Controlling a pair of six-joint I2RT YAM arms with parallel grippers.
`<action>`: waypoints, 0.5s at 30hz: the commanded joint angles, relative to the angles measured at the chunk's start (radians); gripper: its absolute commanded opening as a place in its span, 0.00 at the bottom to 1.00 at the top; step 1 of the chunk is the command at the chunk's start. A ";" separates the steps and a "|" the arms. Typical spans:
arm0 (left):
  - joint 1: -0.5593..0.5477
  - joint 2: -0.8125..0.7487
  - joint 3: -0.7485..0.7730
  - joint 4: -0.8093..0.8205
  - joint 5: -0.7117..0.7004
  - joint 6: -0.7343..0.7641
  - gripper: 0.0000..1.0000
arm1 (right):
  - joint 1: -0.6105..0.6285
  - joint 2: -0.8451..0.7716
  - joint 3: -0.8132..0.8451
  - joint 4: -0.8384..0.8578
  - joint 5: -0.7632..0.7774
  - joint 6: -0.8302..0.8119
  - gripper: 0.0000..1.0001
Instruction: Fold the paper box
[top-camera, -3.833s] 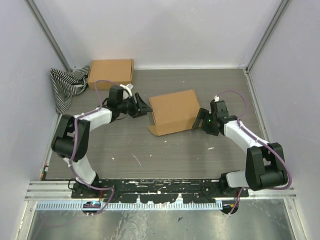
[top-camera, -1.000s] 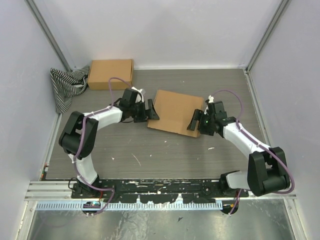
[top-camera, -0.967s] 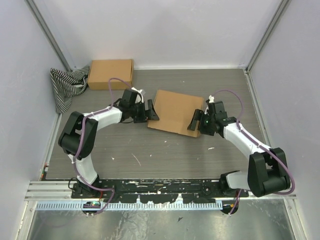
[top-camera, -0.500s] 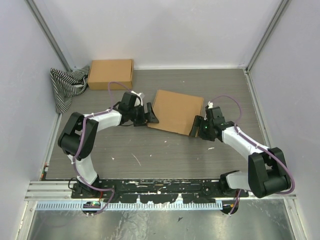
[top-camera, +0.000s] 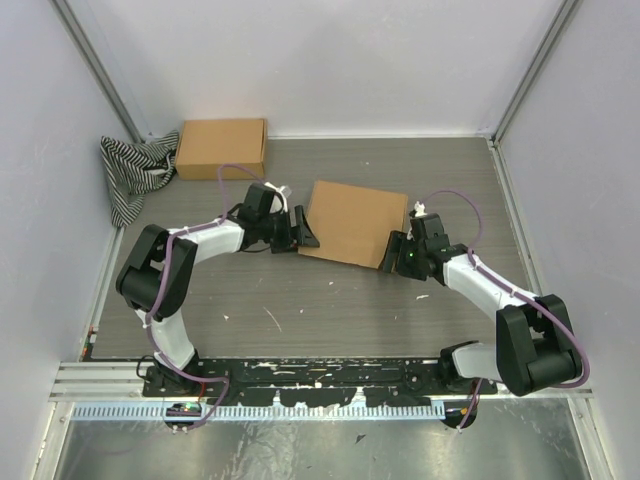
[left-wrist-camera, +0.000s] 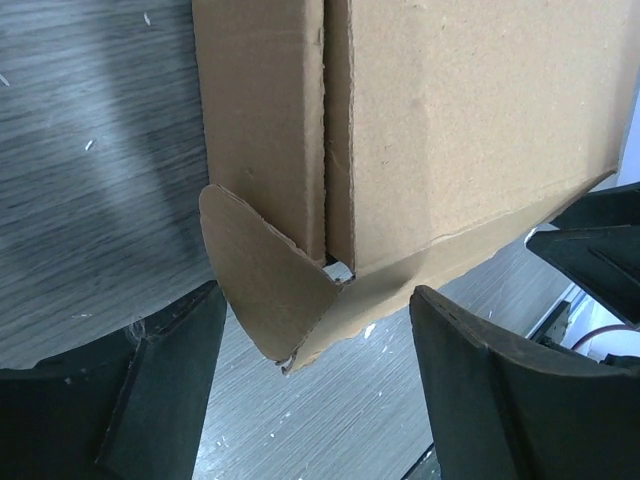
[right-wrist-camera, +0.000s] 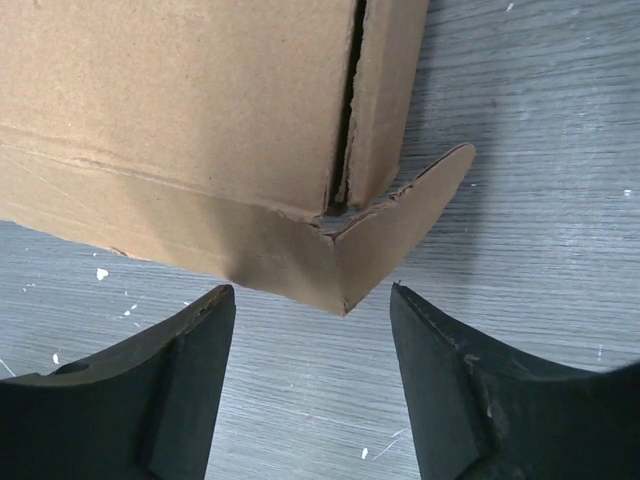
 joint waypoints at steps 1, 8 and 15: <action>-0.005 -0.047 0.031 -0.056 0.039 0.005 0.78 | 0.009 -0.017 0.037 0.034 -0.036 -0.006 0.66; -0.004 -0.082 0.056 -0.148 0.061 0.021 0.67 | 0.011 -0.061 0.076 -0.020 -0.064 -0.004 0.61; -0.004 -0.088 0.064 -0.163 0.117 -0.010 0.58 | 0.011 -0.080 0.119 -0.056 -0.129 0.014 0.58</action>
